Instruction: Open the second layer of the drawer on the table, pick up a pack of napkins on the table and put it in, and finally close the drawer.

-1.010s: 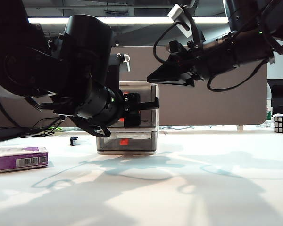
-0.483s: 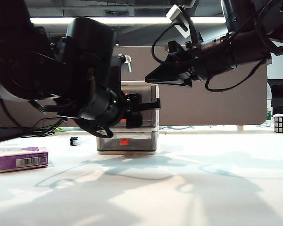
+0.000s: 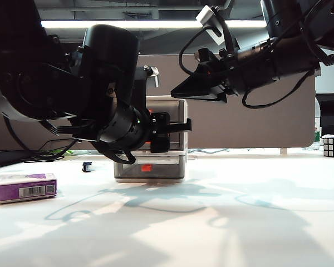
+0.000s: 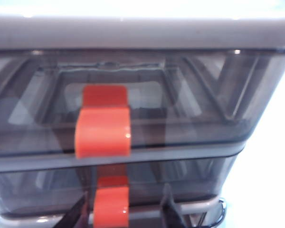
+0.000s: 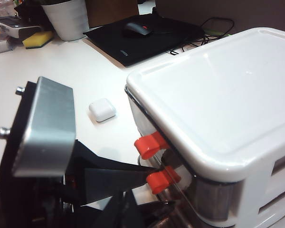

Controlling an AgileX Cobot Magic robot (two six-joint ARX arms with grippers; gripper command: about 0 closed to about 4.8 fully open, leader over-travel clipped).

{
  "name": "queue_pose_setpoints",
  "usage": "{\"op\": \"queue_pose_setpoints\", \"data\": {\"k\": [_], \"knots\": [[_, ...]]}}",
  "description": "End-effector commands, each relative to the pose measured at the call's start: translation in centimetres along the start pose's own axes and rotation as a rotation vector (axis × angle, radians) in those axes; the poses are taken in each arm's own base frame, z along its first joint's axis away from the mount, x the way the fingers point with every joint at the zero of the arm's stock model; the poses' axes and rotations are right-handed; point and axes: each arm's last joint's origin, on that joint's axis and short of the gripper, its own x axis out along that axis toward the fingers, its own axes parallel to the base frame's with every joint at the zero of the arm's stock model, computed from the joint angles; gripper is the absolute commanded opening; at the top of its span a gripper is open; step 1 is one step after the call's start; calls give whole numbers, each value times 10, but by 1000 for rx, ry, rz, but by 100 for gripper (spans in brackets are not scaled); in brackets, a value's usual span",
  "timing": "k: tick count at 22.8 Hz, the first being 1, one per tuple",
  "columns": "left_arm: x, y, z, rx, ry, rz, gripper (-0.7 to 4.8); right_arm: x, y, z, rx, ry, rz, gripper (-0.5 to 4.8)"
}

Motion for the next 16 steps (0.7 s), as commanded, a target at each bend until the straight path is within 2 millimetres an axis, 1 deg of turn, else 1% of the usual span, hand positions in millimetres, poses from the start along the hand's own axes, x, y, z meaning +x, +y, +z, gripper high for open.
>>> {"op": "queue_pose_setpoints", "data": {"k": [1,3,6,7,14,15,16], "knots": [[1,0,4,-1,-21,6,173,0,0,3,-8,-12,3,-5],[1,0,4,-2,-22,6,165,0,0,2,-6,-9,4,-5],[1,0,4,-2,-23,6,82,0,0,1,-1,-1,3,-5],[1,0,4,-2,-23,6,68,0,0,1,2,3,4,-5],[1,0,4,-3,-24,6,46,0,0,0,6,14,4,-5],[1,0,4,-3,-24,7,-4,0,0,0,6,14,3,-5],[0,0,4,-3,-24,9,-6,0,0,0,5,13,3,-5]]}}
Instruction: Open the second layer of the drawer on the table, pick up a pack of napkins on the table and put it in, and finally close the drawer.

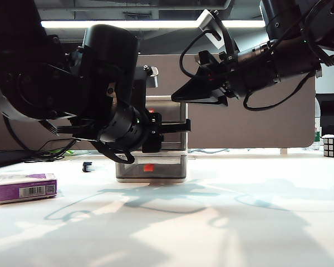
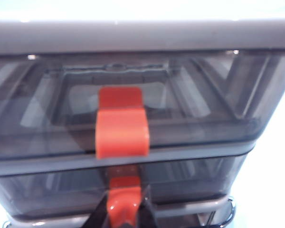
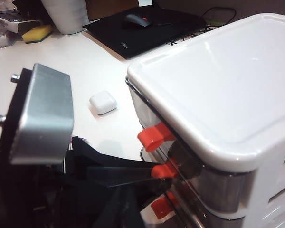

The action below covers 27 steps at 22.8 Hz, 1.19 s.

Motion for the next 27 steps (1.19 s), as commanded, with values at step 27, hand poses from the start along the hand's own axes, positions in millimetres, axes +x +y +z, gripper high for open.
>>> {"op": "queue_pose_setpoints", "data": {"k": [27], "knots": [[-24,-1,2,20,24,-31,-6,38,-27,4,-2,-3,-53,-5]]}}
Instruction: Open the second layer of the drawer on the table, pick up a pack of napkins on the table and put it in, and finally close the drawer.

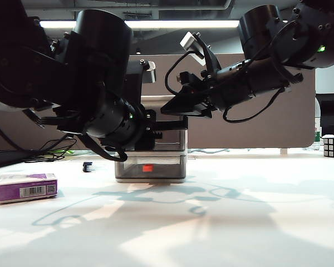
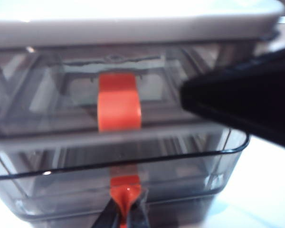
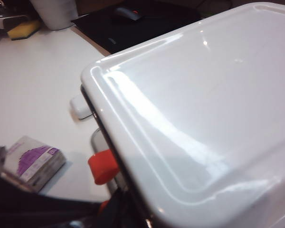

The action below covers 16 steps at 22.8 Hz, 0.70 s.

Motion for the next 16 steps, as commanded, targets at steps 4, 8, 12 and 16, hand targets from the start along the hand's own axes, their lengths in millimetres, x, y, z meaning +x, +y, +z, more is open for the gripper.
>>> {"op": "queue_pose_setpoints", "data": {"k": [4,8,12,16], "knots": [[-13,-7,-10,-5,30,-18,-6,0,-2,5,-13,-22,-27,-5],[-28,-5,-22,-35,66,-31,-6,0,-2,5,-12,-21,-26,-5],[-45,-2,-26,-39,77,-36,-6,0,-2,5,-10,-17,-26,-5],[-60,0,-28,-32,84,-60,-6,0,-2,5,-10,-17,-26,-5]]}}
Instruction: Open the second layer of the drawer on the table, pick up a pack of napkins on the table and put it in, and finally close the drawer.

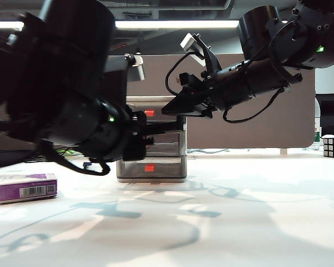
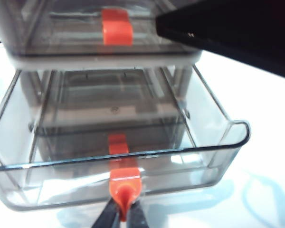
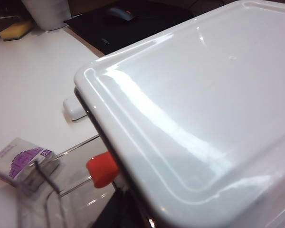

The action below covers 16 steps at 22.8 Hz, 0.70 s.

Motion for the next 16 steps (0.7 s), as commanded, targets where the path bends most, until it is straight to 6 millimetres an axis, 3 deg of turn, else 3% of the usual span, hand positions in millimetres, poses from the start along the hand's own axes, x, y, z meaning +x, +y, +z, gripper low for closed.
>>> {"op": "queue_pose_setpoints", "data": {"k": [1,6,11,12,13,16], "knots": [[-11,3,-8,15,45,-8,-6,0,0,5,-11,-19,-10,-5],[-30,9,-13,-13,63,-30,-6,0,0,4,-7,-14,-10,-5],[-33,9,-16,-7,81,-64,0,0,0,4,-7,-14,-10,-5],[-33,7,-17,-7,98,-109,68,0,0,4,-7,-14,-10,-5],[-33,7,-17,-9,101,-120,100,0,0,4,-7,-14,-8,-5],[-36,7,-14,-3,137,-162,122,0,0,4,-6,-13,-6,-5]]}}
